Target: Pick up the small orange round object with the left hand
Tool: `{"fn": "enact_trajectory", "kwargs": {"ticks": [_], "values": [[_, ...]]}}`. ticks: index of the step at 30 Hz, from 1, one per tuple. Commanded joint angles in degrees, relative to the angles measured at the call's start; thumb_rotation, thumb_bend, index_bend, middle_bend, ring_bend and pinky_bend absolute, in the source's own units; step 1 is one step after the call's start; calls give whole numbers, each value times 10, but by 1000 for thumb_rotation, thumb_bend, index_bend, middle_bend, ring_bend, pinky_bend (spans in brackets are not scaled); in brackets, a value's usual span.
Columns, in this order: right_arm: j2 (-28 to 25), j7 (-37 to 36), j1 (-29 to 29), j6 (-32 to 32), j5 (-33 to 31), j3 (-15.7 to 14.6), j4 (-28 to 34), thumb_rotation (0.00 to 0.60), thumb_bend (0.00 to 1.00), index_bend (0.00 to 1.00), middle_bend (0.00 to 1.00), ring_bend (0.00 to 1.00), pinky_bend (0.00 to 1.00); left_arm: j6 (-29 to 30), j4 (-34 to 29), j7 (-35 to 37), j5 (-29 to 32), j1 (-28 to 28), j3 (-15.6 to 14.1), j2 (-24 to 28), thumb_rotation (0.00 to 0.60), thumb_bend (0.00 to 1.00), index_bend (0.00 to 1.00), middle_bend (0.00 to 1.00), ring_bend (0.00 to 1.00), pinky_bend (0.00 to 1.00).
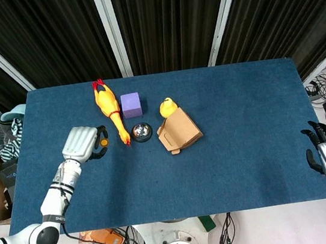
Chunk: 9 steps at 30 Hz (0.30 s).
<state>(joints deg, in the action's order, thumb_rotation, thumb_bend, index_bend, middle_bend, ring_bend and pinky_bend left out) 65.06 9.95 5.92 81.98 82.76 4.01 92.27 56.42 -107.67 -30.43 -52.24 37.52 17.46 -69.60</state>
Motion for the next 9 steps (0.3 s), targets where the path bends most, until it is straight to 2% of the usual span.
{"fn": "enact_trajectory", "kwargs": {"ticks": [1, 9], "values": [[0, 1, 0, 0, 0, 0, 0, 600, 693, 297, 159, 166, 159, -5, -27, -29, 44, 29, 17, 37, 600, 307, 506, 709, 716, 798], [1, 4, 1, -1, -2, 0, 1, 600, 694, 297, 159, 166, 159, 2, -78, -43, 108, 68, 29, 92, 600, 310, 506, 709, 716, 798]]}}
